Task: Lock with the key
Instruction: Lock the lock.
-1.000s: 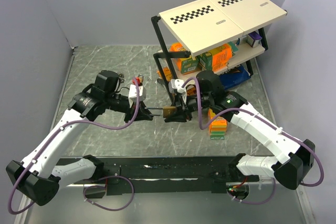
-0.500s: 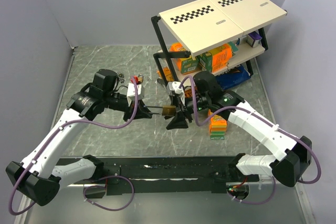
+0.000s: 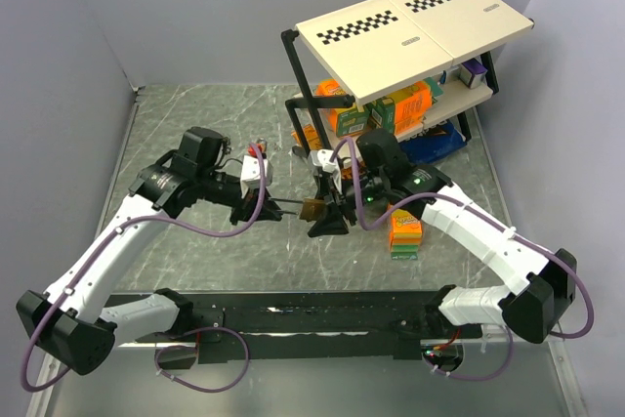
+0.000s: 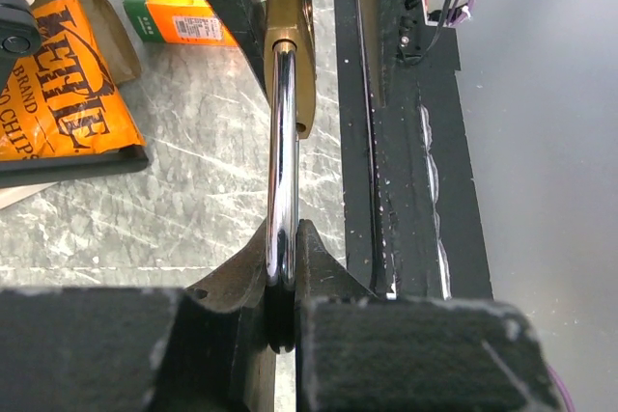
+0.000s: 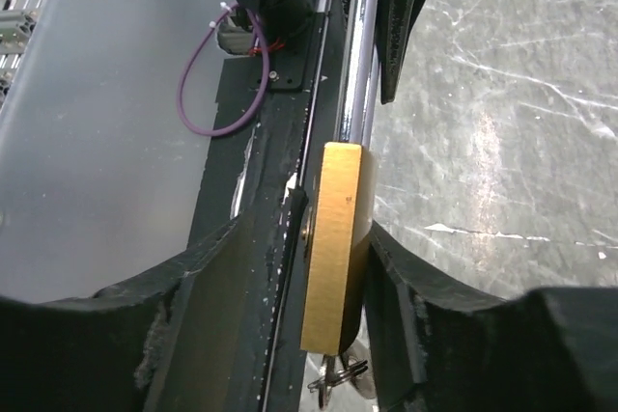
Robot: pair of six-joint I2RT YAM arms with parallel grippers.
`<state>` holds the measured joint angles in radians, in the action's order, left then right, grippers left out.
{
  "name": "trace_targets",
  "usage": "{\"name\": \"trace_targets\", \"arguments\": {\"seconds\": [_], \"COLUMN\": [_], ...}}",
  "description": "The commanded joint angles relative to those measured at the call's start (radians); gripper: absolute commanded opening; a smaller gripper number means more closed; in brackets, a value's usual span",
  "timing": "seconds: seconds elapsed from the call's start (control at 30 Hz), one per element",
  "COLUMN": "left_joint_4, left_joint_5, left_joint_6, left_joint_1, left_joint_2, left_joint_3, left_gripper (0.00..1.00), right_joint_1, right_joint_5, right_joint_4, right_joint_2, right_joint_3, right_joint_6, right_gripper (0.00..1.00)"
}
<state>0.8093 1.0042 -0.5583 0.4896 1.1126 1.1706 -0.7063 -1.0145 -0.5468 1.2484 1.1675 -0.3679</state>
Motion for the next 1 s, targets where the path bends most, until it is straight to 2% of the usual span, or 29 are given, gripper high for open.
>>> {"name": "trace_targets", "arguments": {"seconds": [0.0,0.1,0.13,0.2,0.3,0.33,0.37,0.43,0.47,0.67,0.9,0.97], "left_joint_4": [-0.055,-0.084,-0.088,-0.081,-0.047,-0.039,-0.02,-0.012,0.001,-0.03,-0.383,-0.438], "left_joint_5": [0.053,0.062,0.063,0.066,0.071,0.074,0.092,0.128,0.148,0.249,0.274,0.271], "left_joint_6": [-0.025,0.004,0.014,0.009,-0.009,-0.011,-0.009,0.018,0.023,0.089,0.463,0.498], "left_joint_1": [-0.002,-0.002,0.001,0.004,0.009,0.009,0.007,-0.006,-0.029,-0.13,-0.171,-0.171], "left_joint_2": [0.0,-0.01,-0.01,-0.008,0.001,0.003,0.004,0.009,0.009,-0.057,-0.174,-0.181], "left_joint_3": [0.066,0.058,0.057,0.055,0.06,0.064,0.069,0.07,0.067,-0.006,-0.141,-0.161], "left_gripper": [0.01,0.01,0.01,0.01,0.01,0.05,0.23,0.42,0.45,0.45,0.39,0.34], "right_joint_1": [-0.009,-0.019,-0.021,-0.025,-0.028,-0.028,-0.03,-0.028,-0.027,-0.022,-0.024,-0.024], "right_joint_5": [-0.022,-0.01,-0.007,-0.006,-0.006,-0.001,-0.002,-0.006,-0.003,0.005,-0.004,-0.004], "right_joint_4": [-0.004,0.004,0.005,0.011,0.018,0.027,0.036,0.059,0.067,0.131,0.194,0.212], "right_joint_2": [0.014,0.016,0.016,0.017,0.02,0.019,0.016,0.014,0.006,-0.04,-0.07,-0.076], "right_joint_3": [0.061,0.054,0.052,0.054,0.06,0.058,0.057,0.054,0.051,0.021,-0.006,-0.014], "right_joint_6": [-0.032,-0.04,-0.037,-0.036,-0.032,-0.017,-0.006,0.021,0.029,0.084,0.145,0.168], "right_gripper": [0.48,0.41,0.33,0.25,0.0,0.0,0.0,0.0,0.0,0.0,0.0,0.0]}}
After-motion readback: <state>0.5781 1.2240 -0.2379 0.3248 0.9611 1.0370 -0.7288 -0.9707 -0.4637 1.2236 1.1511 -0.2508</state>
